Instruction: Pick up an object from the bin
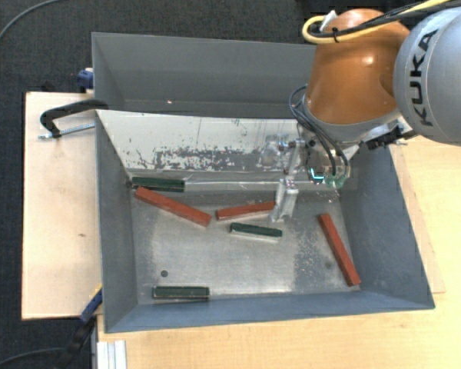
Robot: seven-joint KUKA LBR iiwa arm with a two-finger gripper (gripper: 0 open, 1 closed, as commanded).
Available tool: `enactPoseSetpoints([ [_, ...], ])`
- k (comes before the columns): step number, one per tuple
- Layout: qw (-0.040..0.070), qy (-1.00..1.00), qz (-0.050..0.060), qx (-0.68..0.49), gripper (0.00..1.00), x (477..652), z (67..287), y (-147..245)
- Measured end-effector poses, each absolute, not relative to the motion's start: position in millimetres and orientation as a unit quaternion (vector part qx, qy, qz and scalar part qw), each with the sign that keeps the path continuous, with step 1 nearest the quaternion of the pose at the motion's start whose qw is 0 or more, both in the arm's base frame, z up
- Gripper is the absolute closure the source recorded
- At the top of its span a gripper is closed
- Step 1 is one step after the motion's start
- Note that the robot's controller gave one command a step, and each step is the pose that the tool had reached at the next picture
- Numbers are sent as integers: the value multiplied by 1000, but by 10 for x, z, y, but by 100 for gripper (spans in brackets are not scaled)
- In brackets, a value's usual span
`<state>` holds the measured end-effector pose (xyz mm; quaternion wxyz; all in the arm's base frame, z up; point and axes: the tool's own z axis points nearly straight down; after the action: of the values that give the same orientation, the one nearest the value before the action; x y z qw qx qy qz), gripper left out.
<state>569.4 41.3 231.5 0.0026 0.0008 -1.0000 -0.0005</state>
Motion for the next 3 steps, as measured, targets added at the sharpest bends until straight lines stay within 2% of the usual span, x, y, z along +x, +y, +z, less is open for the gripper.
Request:
enactPoseSetpoints([
  [1, 3, -1000, -1, -20, 0, 5852, 660, 15],
  [2, -4, -985, 0, 172, 0, 5805, 1023, 121],
  [3, -2, -986, -1, 164, 0, 5751, 1012, 128],
])
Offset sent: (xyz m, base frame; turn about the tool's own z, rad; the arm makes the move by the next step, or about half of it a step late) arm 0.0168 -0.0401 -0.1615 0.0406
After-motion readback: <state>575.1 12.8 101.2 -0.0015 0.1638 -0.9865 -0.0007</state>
